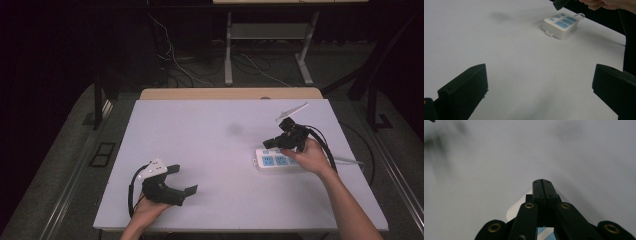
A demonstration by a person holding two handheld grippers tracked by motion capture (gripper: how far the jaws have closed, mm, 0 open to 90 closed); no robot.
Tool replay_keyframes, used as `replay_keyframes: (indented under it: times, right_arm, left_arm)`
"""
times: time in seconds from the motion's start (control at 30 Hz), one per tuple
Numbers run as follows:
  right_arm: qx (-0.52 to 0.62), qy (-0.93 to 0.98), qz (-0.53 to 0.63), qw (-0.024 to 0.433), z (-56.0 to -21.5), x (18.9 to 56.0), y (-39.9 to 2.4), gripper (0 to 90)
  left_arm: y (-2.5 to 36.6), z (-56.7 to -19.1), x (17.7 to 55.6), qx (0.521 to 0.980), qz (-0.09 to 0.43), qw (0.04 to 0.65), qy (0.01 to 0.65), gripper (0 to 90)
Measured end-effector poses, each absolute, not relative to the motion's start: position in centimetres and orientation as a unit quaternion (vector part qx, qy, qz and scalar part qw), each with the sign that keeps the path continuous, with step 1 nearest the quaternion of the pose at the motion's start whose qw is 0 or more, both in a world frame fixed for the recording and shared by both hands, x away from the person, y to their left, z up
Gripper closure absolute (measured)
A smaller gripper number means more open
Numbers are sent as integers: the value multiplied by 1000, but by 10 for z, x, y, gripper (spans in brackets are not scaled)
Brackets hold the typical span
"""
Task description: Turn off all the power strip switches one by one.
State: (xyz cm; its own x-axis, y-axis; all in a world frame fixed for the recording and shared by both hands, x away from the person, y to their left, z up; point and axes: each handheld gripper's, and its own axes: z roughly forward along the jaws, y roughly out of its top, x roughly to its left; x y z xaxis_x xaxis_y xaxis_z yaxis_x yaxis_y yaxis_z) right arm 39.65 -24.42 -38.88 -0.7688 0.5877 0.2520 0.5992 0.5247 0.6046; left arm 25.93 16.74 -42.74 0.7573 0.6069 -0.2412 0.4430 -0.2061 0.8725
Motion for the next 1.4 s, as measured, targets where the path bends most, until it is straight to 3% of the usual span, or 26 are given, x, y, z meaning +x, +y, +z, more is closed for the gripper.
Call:
replay_keyframes:
  times: [1.4]
  right_arm:
    - [-351,-876,-331,-1,-415,398,-242,900]
  left_arm:
    - [169,-426,258,771,80,533,339,0]
